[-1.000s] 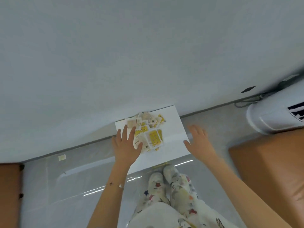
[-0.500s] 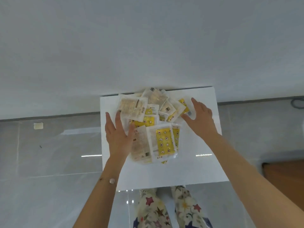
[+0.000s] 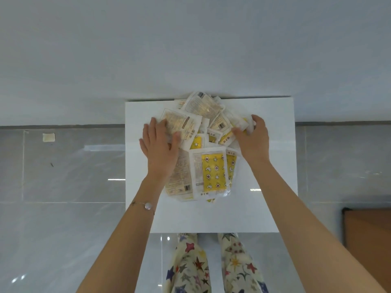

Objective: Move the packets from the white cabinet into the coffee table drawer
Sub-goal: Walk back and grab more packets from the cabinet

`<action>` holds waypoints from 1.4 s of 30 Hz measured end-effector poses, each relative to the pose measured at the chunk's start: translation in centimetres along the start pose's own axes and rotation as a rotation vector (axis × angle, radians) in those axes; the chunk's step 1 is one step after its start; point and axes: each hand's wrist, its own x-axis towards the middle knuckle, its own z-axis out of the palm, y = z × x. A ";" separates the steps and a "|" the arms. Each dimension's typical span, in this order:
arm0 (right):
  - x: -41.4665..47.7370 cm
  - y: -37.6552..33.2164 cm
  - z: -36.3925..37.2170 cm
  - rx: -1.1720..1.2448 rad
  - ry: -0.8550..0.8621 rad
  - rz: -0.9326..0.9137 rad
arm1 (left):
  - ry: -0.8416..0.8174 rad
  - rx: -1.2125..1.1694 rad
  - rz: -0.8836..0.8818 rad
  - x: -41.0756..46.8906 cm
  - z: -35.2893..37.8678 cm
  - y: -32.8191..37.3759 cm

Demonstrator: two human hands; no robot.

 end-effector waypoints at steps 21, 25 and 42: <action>-4.0 4.3 -6.8 0.665 0.280 0.156 | -0.093 -0.223 -0.177 -6.4 -3.5 -5.0; -5.5 4.3 -6.0 0.647 0.165 0.204 | -0.139 -0.073 -0.016 -8.5 -3.0 -5.5; -11.5 0.7 -4.3 0.462 -0.094 0.137 | -0.161 -0.736 -0.329 -11.4 -6.5 -2.8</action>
